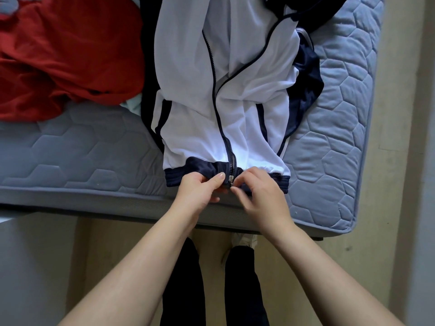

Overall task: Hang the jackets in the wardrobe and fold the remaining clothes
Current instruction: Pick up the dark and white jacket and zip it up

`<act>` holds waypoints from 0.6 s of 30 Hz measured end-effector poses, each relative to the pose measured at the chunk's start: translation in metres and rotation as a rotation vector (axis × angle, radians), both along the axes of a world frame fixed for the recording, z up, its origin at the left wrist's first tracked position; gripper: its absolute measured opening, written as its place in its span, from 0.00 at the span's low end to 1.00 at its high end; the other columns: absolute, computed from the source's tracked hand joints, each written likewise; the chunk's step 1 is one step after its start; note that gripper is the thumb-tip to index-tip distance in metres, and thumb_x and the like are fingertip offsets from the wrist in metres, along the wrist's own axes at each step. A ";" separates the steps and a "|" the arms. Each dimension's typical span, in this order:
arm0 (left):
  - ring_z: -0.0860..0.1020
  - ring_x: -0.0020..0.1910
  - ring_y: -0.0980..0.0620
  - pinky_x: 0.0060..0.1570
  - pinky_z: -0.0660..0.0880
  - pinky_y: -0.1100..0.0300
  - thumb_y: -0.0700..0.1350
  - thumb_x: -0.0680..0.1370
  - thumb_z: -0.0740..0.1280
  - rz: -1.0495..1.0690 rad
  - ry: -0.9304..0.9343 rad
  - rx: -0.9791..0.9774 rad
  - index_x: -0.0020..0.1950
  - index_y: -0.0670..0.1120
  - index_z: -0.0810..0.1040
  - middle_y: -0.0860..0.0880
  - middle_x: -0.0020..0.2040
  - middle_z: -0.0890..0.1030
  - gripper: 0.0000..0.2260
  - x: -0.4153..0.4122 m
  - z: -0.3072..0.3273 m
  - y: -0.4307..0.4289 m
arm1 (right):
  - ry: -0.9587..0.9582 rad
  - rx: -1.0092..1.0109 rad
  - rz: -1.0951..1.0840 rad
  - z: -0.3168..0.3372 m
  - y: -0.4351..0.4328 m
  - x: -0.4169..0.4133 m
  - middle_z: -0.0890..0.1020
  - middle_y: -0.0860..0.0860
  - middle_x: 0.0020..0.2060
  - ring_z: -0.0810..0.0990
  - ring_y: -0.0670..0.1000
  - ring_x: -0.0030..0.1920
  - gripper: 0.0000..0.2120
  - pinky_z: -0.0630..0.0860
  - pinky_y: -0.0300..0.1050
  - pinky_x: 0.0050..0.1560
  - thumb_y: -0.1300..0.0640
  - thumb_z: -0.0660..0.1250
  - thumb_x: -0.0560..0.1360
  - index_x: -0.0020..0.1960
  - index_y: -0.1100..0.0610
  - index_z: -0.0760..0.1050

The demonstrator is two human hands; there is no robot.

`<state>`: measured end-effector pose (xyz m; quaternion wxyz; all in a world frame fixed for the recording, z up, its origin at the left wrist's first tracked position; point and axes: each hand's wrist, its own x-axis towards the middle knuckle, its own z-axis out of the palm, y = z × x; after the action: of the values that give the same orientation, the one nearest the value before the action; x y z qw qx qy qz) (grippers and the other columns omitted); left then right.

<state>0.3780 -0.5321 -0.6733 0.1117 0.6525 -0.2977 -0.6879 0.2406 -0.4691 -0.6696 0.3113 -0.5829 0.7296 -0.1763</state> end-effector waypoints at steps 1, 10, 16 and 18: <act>0.83 0.47 0.44 0.32 0.75 0.64 0.43 0.77 0.68 0.014 0.007 0.011 0.49 0.33 0.79 0.36 0.48 0.83 0.12 0.001 0.000 -0.001 | 0.024 -0.009 0.019 0.000 0.001 0.001 0.78 0.49 0.42 0.77 0.54 0.44 0.05 0.74 0.50 0.41 0.58 0.72 0.72 0.44 0.56 0.77; 0.83 0.37 0.53 0.31 0.77 0.64 0.42 0.77 0.69 0.040 0.020 0.055 0.45 0.39 0.81 0.43 0.41 0.84 0.06 0.001 0.000 0.003 | 0.109 0.059 0.133 0.006 0.005 -0.002 0.78 0.51 0.41 0.77 0.57 0.41 0.04 0.74 0.52 0.35 0.57 0.68 0.75 0.46 0.57 0.76; 0.84 0.40 0.48 0.32 0.78 0.63 0.40 0.77 0.69 0.093 -0.001 0.086 0.41 0.39 0.80 0.44 0.38 0.84 0.07 -0.001 -0.004 0.014 | 0.127 0.105 0.224 0.014 0.007 0.000 0.74 0.48 0.40 0.75 0.54 0.42 0.05 0.66 0.47 0.34 0.52 0.61 0.77 0.45 0.52 0.71; 0.84 0.37 0.51 0.32 0.79 0.63 0.41 0.78 0.67 0.096 -0.019 0.076 0.44 0.35 0.78 0.42 0.40 0.84 0.08 -0.003 -0.004 0.016 | 0.136 0.108 0.354 0.016 0.013 0.006 0.73 0.49 0.41 0.75 0.53 0.44 0.04 0.66 0.46 0.34 0.53 0.60 0.76 0.46 0.53 0.70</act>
<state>0.3745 -0.5165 -0.6772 0.1171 0.6763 -0.2406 -0.6863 0.2465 -0.4559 -0.6534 0.3183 -0.6949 0.6435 -0.0396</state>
